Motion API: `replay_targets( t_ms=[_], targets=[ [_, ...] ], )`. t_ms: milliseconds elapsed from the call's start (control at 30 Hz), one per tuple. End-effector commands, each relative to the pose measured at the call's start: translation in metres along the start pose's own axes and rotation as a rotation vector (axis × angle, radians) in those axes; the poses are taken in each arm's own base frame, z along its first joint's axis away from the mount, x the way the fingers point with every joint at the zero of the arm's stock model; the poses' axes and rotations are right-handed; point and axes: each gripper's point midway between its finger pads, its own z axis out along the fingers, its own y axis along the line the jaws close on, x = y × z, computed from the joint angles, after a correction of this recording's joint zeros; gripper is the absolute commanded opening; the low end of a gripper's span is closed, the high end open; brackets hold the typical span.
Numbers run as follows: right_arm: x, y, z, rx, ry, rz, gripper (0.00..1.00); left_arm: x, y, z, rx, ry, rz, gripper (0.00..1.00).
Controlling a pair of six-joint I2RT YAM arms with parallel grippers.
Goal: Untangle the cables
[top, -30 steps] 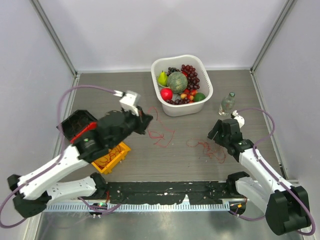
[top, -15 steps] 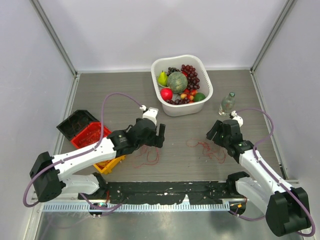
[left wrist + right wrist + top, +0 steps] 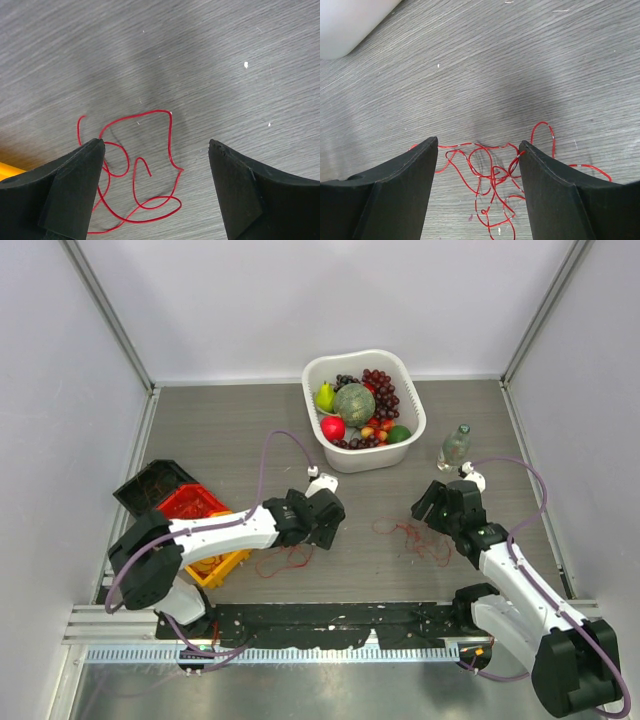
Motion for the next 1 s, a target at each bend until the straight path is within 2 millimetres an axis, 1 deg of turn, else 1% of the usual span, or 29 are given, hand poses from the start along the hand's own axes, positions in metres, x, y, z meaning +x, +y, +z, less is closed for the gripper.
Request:
replay_targets(
  t_ms=[0, 100, 167, 233, 300, 400, 500, 567, 600, 633, 700, 767, 867, 967],
  targets=[
    [-0.012, 0.009, -0.003, -0.047, -0.049, -0.014, 0.70, 0.005, 0.002, 0.006, -0.049, 0.013, -0.068, 0.88],
    [-0.011, 0.010, -0.003, -0.053, -0.048, -0.015, 0.70, 0.014, 0.006, 0.014, -0.093, 0.031, -0.096, 0.88],
    [-0.011, 0.011, -0.004, -0.058, -0.050, -0.012, 0.70, 0.020, 0.009, 0.020, -0.124, 0.036, -0.084, 0.89],
    [-0.011, 0.011, -0.004, -0.062, -0.048, -0.014, 0.70, 0.022, 0.012, 0.025, -0.167, 0.036, -0.055, 0.89],
    [-0.011, 0.013, -0.004, -0.071, -0.050, -0.015, 0.70, 0.017, 0.013, 0.023, -0.211, 0.010, -0.014, 0.88],
    [-0.010, 0.014, -0.005, -0.079, -0.048, -0.017, 0.70, -0.005, 0.007, 0.009, -0.265, -0.076, 0.053, 0.89],
    [-0.011, 0.015, -0.006, -0.086, -0.053, -0.016, 0.70, -0.023, 0.003, -0.012, -0.281, -0.141, 0.072, 0.90],
    [-0.010, 0.015, -0.006, -0.088, -0.052, -0.016, 0.70, -0.030, 0.008, -0.024, -0.294, -0.161, 0.041, 0.91],
    [-0.010, 0.015, -0.006, -0.089, -0.051, -0.018, 0.70, -0.031, 0.015, -0.030, -0.315, -0.169, 0.020, 0.93],
    [-0.010, 0.015, -0.006, -0.090, -0.050, -0.016, 0.70, -0.032, 0.022, -0.036, -0.342, -0.183, -0.013, 0.99],
    [-0.010, 0.015, -0.006, -0.091, -0.051, -0.019, 0.70, -0.027, 0.035, -0.045, -0.379, -0.188, -0.072, 1.00],
    [-0.011, 0.016, -0.006, -0.094, -0.055, -0.018, 0.70, -0.017, 0.040, -0.048, -0.382, -0.179, -0.158, 1.00],
    [-0.010, 0.016, -0.005, -0.094, -0.053, -0.018, 0.70, 0.001, 0.039, -0.046, -0.353, -0.151, -0.297, 1.00],
    [-0.010, 0.016, -0.006, -0.098, -0.054, -0.019, 0.70, 0.010, 0.029, -0.037, -0.321, -0.138, -0.428, 1.00]
  ],
)
